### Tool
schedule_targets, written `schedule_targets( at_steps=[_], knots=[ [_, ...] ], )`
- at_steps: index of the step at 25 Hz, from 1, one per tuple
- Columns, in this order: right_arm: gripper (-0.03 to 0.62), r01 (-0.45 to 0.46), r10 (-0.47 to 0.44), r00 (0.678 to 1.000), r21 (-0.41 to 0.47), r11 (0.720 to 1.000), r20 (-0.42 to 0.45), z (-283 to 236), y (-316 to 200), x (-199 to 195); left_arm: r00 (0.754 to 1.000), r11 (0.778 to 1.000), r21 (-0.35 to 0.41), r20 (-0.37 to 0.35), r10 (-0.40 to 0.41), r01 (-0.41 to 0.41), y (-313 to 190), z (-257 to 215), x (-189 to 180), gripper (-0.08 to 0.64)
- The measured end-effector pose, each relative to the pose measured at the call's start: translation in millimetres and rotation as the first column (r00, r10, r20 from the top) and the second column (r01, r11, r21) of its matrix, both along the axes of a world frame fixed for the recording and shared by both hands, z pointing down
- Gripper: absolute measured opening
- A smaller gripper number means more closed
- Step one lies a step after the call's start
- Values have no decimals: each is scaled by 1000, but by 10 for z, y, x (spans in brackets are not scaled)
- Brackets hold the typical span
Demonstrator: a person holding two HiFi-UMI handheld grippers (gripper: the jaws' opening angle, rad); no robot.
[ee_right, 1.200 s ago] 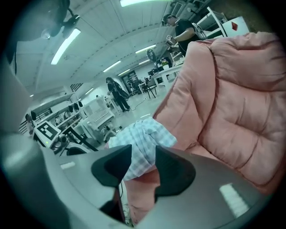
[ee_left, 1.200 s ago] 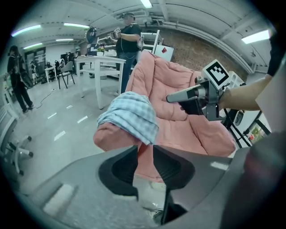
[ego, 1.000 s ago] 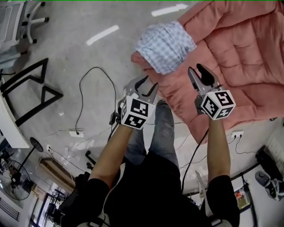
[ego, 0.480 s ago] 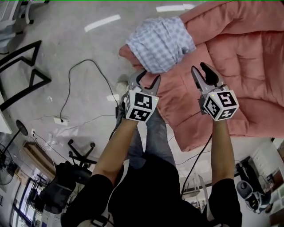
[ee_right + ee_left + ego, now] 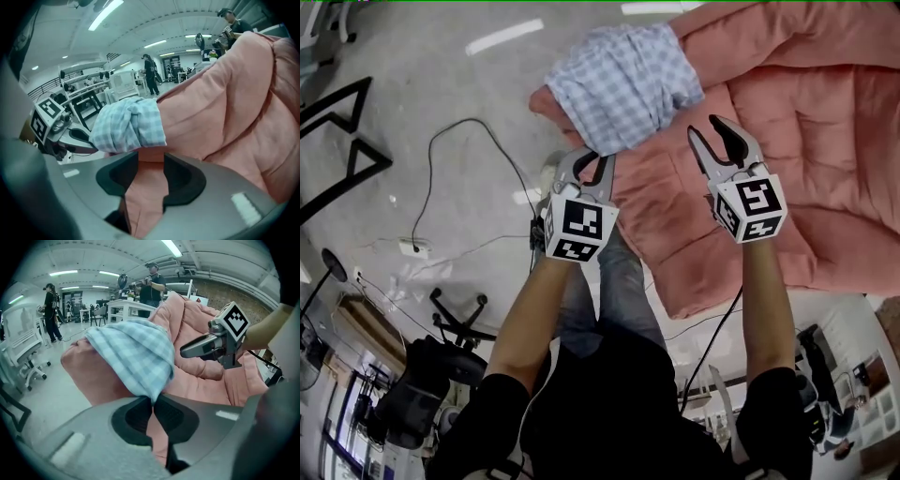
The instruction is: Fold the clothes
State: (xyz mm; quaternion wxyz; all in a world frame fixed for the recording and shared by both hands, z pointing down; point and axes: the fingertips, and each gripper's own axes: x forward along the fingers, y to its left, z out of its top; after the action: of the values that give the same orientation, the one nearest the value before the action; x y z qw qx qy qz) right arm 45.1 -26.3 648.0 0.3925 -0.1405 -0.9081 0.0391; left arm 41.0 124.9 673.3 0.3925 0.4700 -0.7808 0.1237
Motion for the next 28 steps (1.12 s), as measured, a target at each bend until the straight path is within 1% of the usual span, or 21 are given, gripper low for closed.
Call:
schedule_targets(
  at_steps=[4,7,10,14,16,18,19,20,21,24,28],
  knots=[
    [178,77,-77,997,55,996,13,21,14,-107,1000,1000,6,1,23,-23,48,-123,56,18],
    [178,141,-143,989,91,986,20,-46,122,-169,999,999,13,-7,34,-34,98,-208,70,17],
    [178,148,-151,988,117,982,24,-43,150,-207,999,999,21,-14,46,-46,138,-240,79,17],
    [183,152,-156,987,124,981,29,-30,130,-271,998,998,34,-18,60,-60,161,-255,80,17],
    [182,164,-167,986,111,980,22,-8,174,-285,998,998,32,-17,63,-62,197,-244,81,17],
    [163,172,-174,985,91,981,12,18,220,-273,998,998,30,-22,62,-62,217,-234,86,17],
    [139,172,-174,985,88,981,12,21,226,-269,998,998,30,-26,63,-62,214,-231,92,16],
    [106,168,-171,985,90,982,16,18,218,-269,998,998,30,-29,64,-63,206,-230,96,15],
    [55,162,-164,986,93,982,21,12,204,-272,997,997,30,-30,67,-66,197,-231,99,15],
    [38,148,-152,988,98,984,29,0,175,-263,997,997,29,-31,71,-70,203,-231,102,15],
    [34,155,-164,986,159,975,43,-76,88,-215,996,996,30,-24,85,-84,216,-286,146,15]
  ],
)
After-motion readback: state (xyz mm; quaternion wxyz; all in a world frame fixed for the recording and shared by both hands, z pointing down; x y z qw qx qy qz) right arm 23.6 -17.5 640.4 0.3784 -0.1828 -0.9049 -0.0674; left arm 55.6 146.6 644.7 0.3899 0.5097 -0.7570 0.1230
